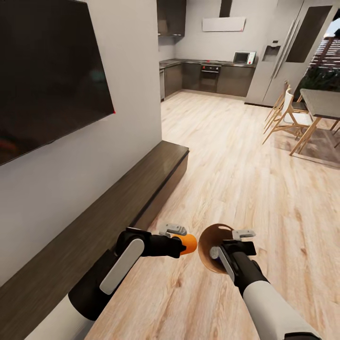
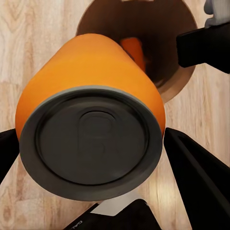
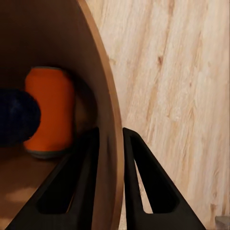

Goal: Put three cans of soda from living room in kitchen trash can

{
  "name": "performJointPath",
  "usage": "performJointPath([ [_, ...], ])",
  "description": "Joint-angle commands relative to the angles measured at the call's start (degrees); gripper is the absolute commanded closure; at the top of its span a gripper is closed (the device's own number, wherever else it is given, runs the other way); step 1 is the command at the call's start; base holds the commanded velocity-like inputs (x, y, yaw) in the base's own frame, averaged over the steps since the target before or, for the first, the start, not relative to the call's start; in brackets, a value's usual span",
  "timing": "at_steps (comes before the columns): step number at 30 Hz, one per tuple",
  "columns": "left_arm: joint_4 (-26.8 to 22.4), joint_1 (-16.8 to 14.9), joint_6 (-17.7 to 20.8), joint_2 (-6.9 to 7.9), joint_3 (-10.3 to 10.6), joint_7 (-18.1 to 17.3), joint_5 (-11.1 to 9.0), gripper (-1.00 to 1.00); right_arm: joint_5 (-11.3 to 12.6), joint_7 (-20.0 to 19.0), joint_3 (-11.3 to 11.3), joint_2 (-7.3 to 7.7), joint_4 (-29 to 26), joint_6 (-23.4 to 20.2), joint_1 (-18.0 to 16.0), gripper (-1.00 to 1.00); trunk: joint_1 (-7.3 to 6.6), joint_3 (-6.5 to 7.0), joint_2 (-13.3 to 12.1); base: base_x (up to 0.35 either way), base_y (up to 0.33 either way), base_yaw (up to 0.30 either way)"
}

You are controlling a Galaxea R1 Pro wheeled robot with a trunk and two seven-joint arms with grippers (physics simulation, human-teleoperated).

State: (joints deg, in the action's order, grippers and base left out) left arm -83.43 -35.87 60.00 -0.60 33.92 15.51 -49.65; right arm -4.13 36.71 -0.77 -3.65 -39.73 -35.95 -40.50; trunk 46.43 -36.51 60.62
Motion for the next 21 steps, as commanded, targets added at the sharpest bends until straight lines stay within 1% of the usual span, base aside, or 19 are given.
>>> performJointPath([
  [1, 0.0, 0.01, 0.0, 0.0, 0.0, -0.03, -0.01, 1.0, -1.23, -0.18, -0.02, -0.02, -0.04, -0.43, -0.02, 1.0, 0.0, 0.01, 0.0, 0.0, 0.0, 0.0],
  [11, 0.02, 0.01, 0.0, -0.21, 0.17, -0.22, -0.01, 1.0, -1.23, -0.23, -0.19, -0.42, 0.74, -0.38, -0.02, 1.0, 0.0, 0.01, 0.0, 0.0, 0.0, 0.0],
  [13, 0.02, 0.01, 0.0, -0.5, 1.31, -0.3, -0.01, 1.0, -1.23, -0.23, -0.19, -0.66, 0.78, -0.36, -0.02, 1.0, 0.0, 0.01, 0.0, 0.0, 0.0, 0.0],
  [16, 0.05, 0.01, 0.0, -0.88, 2.38, -0.28, -0.01, 1.0, -1.23, -0.23, -0.2, -0.98, 0.79, -0.35, -0.02, 1.0, 0.0, 0.01, 0.0, 0.0, 0.0, 0.0],
  [20, 0.48, 0.01, 0.0, -1.32, 2.77, -0.3, -0.01, 1.0, -1.23, -0.23, -0.85, -1.39, 0.82, -0.35, -0.02, 1.0, 0.0, 0.01, 0.0, 0.0, 0.0, 0.0],
  [21, 0.73, 0.01, 0.0, -1.64, 2.97, -0.3, -0.01, 1.0, -1.21, -0.23, -1.43, -1.49, 0.81, -0.38, -0.02, 1.0, 0.0, 0.01, 0.0, 0.0, 0.0, 0.0],
])
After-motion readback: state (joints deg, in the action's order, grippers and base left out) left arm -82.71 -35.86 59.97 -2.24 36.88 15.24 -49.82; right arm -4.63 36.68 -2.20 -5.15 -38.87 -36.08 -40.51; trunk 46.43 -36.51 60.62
